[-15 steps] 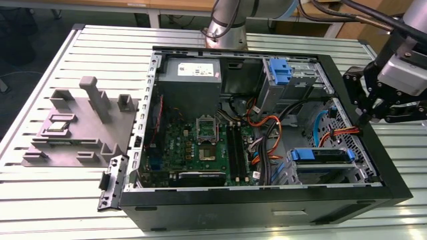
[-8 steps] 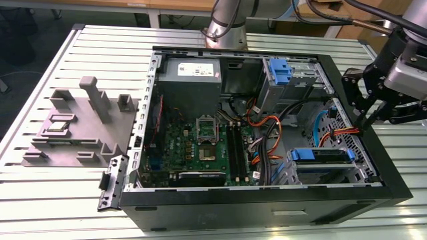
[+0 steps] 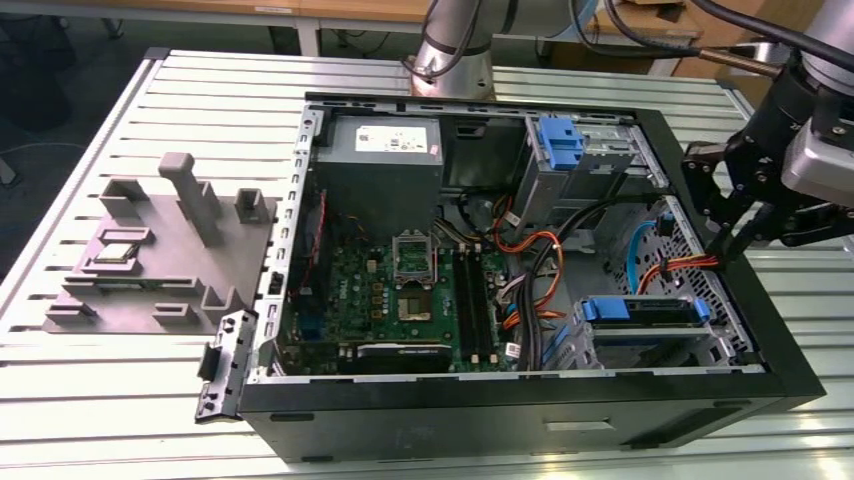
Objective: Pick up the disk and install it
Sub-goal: 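Insert the first disk wire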
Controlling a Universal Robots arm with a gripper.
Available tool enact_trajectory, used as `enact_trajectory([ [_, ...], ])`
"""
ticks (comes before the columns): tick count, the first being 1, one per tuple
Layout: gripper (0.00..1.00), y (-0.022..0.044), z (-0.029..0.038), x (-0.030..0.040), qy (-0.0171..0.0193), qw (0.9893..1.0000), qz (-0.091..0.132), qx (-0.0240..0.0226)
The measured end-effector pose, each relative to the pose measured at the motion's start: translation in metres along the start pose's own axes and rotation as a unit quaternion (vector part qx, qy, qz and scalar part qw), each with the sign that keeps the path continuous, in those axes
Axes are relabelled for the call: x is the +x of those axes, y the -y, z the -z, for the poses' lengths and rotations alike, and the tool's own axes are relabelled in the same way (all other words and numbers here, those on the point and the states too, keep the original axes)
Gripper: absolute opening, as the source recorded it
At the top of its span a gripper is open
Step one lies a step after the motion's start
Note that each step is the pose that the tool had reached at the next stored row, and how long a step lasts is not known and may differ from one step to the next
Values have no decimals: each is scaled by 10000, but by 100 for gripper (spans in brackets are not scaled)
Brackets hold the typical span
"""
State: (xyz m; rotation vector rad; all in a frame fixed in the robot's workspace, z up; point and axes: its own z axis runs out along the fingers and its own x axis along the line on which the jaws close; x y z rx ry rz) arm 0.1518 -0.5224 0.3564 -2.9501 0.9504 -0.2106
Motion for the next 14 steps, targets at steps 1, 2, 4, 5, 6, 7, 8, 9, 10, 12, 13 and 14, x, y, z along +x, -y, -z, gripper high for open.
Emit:
enact_trajectory([
  [1, 24, 0, -4, 0, 4, 10000, 66, 8],
  [2, 24, -1, -7, 0, 8, 9999, 121, 14],
  [4, 24, -6, -10, 0, 11, 9998, 181, 21],
  [5, 24, -8, -12, 1, 9, 9998, 206, 26],
  [6, 24, -10, -14, 3, 8, 9997, 239, 33],
  [7, 24, -12, -16, 4, 8, 9996, 278, 39],
  [8, 24, -13, -19, 4, 9, 9995, 322, 45],
  [9, 24, -14, -22, 4, 12, 9993, 369, 51],
  [10, 24, -15, -24, 4, 14, 9991, 415, 57],
  [12, 24, -18, -25, 2, 15, 9988, 487, 62],
  [13, 24, -21, -24, 0, 14, 9987, 515, 66],
  [14, 24, -22, -25, -2, 13, 9985, 541, 72],
])
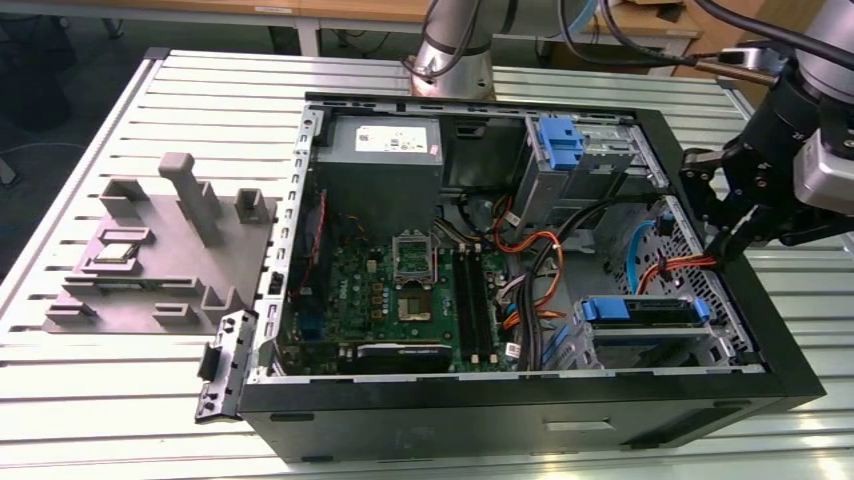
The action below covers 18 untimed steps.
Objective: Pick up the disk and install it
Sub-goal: 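Insert the first disk wire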
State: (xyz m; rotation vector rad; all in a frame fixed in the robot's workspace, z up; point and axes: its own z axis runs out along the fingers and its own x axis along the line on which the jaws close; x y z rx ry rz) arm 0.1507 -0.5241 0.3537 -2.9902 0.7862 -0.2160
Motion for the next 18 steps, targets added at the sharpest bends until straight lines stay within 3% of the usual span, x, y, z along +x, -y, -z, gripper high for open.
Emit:
enact_trajectory([
  [3, 25, -4, 2, -4, -12, 10000, 83, 19],
  [4, 31, -5, 2, -3, -17, 9999, 118, 27],
  [18, 31, -44, -25, 14, -29, 9985, 538, 76],
])
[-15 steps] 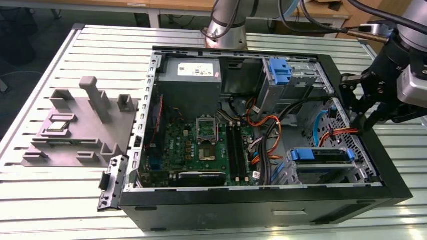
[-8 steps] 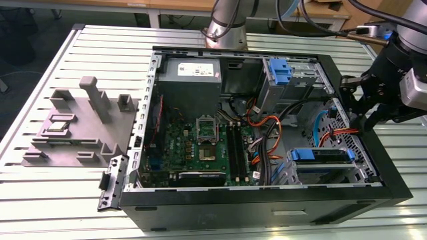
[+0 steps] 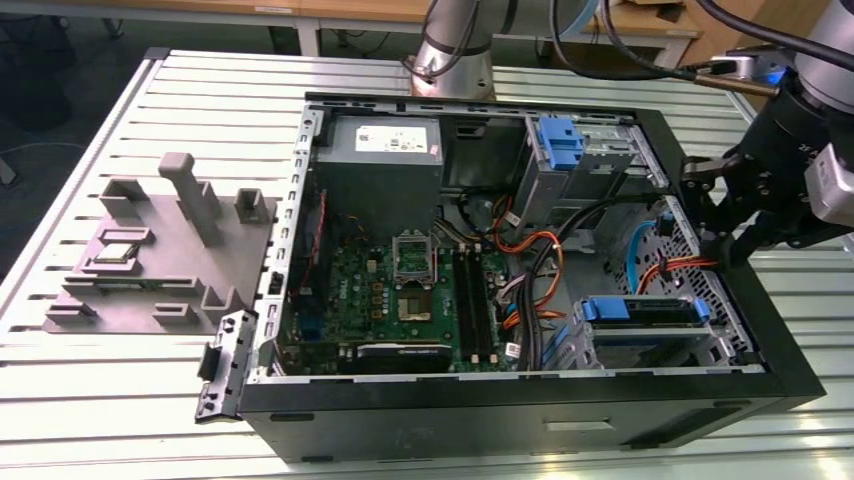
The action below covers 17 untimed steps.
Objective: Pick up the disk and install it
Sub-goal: 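Insert the first disk wire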
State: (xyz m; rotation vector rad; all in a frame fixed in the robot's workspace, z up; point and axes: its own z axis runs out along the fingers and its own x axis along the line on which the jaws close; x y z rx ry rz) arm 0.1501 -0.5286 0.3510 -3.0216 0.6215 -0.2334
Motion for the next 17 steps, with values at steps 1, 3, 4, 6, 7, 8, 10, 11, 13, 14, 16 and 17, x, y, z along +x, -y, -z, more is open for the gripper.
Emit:
enact_trajectory([
  [1, 30, -3, -2, 1, -8, 10000, 19, 4],
  [3, 30, -9, -5, 3, -28, 10000, 62, 11],
  [4, 23, -10, -3, 4, -42, 10000, 81, 10],
  [6, 18, -12, 2, 5, -52, 9999, 95, 17],
  [7, 18, -11, 17, 7, -52, 9999, 95, 18],
  [8, 18, -9, 38, 10, -53, 9999, 95, 17],
  [10, 18, -8, 60, 13, -54, 9999, 96, 15],
  [11, 18, -8, 60, 13, -54, 9999, 96, 16],
  [13, 18, -7, 60, 13, -53, 9999, 95, 16],
  [14, 18, -8, 62, 13, -54, 9999, 96, 15],
  [16, 17, -7, 62, 13, -54, 9999, 96, 14],
  [17, 17, -7, 63, 13, -55, 9999, 96, 13],
])
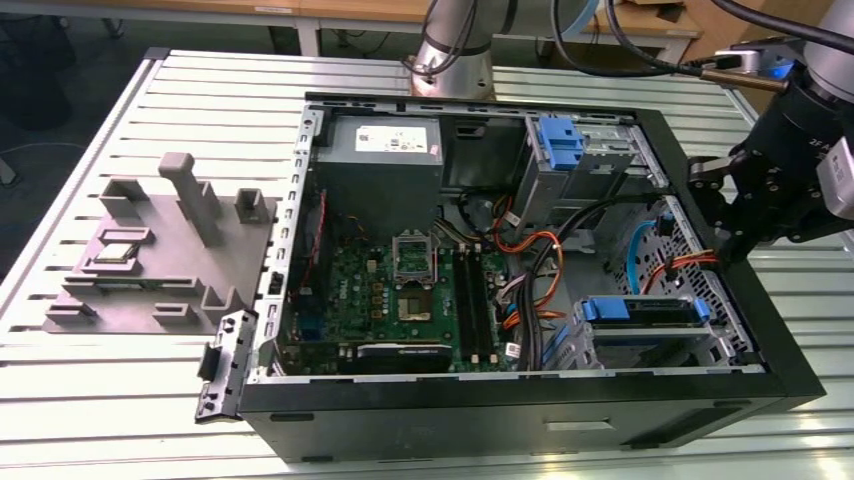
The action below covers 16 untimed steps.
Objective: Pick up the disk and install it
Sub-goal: 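Insert the first disk wire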
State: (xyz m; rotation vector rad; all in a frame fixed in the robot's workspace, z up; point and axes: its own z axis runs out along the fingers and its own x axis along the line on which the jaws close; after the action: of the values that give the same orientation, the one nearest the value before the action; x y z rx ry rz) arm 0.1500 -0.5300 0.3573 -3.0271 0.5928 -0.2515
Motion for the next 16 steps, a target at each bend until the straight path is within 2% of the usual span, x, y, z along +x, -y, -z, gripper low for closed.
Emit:
enact_trajectory([
  [5, 16, -7, 4, -18, -2, 10000, 1, -4],
  [8, 16, -53, 23, -123, -2, 10000, 1, -3],
  [10, 16, -68, 28, -158, -3, 10000, -15, -6],
  [13, 16, -67, 25, -158, -22, 9996, -260, -44],
  [16, 16, -68, 22, -159, -43, 9985, -534, -85],
])
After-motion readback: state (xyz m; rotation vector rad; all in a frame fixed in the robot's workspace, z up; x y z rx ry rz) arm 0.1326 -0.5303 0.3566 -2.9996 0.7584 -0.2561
